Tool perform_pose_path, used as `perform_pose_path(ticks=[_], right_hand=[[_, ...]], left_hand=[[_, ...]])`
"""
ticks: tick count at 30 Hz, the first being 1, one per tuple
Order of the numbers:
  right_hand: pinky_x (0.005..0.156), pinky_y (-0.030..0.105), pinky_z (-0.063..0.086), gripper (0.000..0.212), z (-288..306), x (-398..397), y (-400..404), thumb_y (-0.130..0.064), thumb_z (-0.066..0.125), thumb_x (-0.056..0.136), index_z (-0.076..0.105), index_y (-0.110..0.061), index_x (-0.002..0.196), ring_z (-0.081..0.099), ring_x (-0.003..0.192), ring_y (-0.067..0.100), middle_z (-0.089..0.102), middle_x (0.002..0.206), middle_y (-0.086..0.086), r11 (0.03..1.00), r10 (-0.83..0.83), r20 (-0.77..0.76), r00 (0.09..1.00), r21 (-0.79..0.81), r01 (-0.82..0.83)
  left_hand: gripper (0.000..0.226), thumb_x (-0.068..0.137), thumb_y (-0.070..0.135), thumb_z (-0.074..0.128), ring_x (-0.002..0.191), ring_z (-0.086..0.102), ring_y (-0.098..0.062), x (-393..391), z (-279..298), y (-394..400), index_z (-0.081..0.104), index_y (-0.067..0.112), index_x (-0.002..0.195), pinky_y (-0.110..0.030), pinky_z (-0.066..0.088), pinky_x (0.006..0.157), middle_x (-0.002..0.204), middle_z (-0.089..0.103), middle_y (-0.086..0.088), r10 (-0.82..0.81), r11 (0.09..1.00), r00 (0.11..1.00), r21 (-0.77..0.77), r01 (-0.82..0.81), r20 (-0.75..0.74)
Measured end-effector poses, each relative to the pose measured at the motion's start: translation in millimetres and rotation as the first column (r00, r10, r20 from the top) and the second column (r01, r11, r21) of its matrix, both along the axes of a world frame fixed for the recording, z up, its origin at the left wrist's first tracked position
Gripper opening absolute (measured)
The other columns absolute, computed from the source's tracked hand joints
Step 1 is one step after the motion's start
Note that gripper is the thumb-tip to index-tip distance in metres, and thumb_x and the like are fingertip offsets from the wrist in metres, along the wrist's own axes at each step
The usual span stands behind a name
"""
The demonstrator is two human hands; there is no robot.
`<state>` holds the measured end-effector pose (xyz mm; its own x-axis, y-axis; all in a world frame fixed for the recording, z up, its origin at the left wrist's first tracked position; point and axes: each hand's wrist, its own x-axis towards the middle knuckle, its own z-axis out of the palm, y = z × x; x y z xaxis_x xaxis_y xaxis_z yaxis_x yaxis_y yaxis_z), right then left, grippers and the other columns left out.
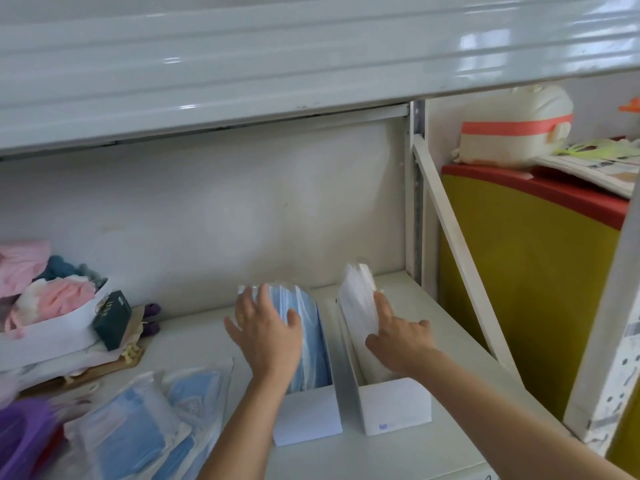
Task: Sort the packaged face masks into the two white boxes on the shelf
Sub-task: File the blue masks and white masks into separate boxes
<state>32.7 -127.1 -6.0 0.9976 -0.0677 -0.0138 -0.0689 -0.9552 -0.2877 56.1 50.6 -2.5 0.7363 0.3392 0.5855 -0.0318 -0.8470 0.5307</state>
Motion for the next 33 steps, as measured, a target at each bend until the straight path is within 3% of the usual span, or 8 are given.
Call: perform_pose_path(ticks=[5,8,13,16,20,27,30,33], right_hand=[[0.118,0.047,0.012,0.078,11.1,-9.5,26.9,-0.038,0.044,0.096,-0.009,-0.019,0.151,0.014,0.145,0.032,0.002,0.16,0.007,0.971,0.105,0.266,0.958,-0.234,-0.042],[0.109,0.035,0.034,0.056,14.8,-9.4,59.0,-0.015,0.044,0.096,0.025,-0.015,0.149,0.041,0.132,0.029,0.033,0.149,0.009,0.946,0.317,0.408,0.856,-0.077,-0.314],[0.085,0.031,0.045,0.042,26.9,-2.5,98.0,-0.02,0.044,0.097,0.044,-0.003,0.136,0.057,0.113,0.029,0.056,0.129,0.016,0.768,0.084,0.012,0.996,0.637,-0.072],[0.083,0.03,0.044,0.053,29.7,4.3,98.6,-0.036,0.051,0.095,0.039,-0.006,0.137,0.056,0.107,0.026,0.053,0.129,0.014,0.705,0.066,-0.057,0.996,0.709,-0.006],[0.083,0.034,0.051,0.075,20.1,12.0,91.7,-0.03,0.065,0.086,0.021,-0.015,0.145,0.058,0.106,0.027,0.054,0.125,0.013,0.792,0.053,-0.034,0.998,0.611,-0.021],[0.052,0.019,0.038,0.093,8.9,9.6,79.1,0.006,0.045,0.088,-0.014,-0.031,0.15,0.045,0.057,0.01,0.052,0.079,0.004,0.934,0.112,0.077,0.991,0.332,-0.132],[0.063,0.022,0.046,0.089,5.4,8.7,78.2,0.01,0.041,0.088,0.001,-0.038,0.15,0.056,0.074,0.015,0.038,0.14,0.013,0.934,0.131,0.136,0.982,0.315,-0.169],[0.088,0.032,0.051,0.062,-0.4,9.7,80.6,-0.001,0.038,0.094,0.021,-0.025,0.148,0.057,0.109,0.026,0.027,0.15,0.01,0.945,0.102,0.14,0.985,0.297,-0.14]], left_hand=[[0.059,0.082,0.028,0.062,0.115,0.053,-0.037,2.4,1.5,29.8,0.04,0.0,0.129,-0.043,0.046,0.095,0.13,0.05,-0.017,-0.126,0.826,0.941,-0.559,-0.076,-0.314],[0.024,0.085,0.013,0.053,0.08,0.059,-0.028,-0.8,-1.0,34.9,0.056,0.003,0.106,-0.031,0.045,0.068,0.096,0.063,-0.013,-0.291,0.708,0.923,-0.706,0.03,-0.252],[0.03,0.087,0.001,0.045,0.054,0.048,-0.009,-7.2,3.6,32.7,0.058,0.02,0.068,-0.017,0.036,0.049,0.062,0.056,0.003,-0.467,0.737,0.869,-0.616,0.28,-0.164],[0.034,0.092,-0.001,0.04,0.078,0.061,-0.004,-10.9,5.4,26.6,0.063,0.025,0.091,-0.015,0.047,0.068,0.085,0.067,0.007,-0.584,0.611,0.803,-0.714,0.344,-0.113],[0.034,0.086,-0.008,0.039,0.078,0.067,-0.023,-6.0,6.5,27.4,0.068,0.008,0.093,-0.025,0.053,0.06,0.088,0.071,-0.013,-0.638,0.331,0.766,-0.926,0.181,-0.078],[0.036,0.084,-0.003,0.047,0.083,0.06,-0.016,3.0,-5.7,32.3,0.049,0.018,0.114,-0.028,0.049,0.065,0.1,0.063,-0.004,-0.513,0.688,0.805,-0.704,0.177,-0.299],[0.043,0.082,-0.004,0.035,0.088,0.062,-0.021,7.8,-9.3,37.6,0.05,0.018,0.116,-0.03,0.05,0.068,0.102,0.064,-0.006,-0.481,0.695,0.822,-0.705,0.144,-0.306],[0.043,0.083,-0.005,0.033,0.092,0.063,-0.026,10.5,-9.5,42.5,0.054,0.015,0.115,-0.032,0.052,0.069,0.102,0.065,-0.01,-0.53,0.624,0.8,-0.768,0.142,-0.282]])
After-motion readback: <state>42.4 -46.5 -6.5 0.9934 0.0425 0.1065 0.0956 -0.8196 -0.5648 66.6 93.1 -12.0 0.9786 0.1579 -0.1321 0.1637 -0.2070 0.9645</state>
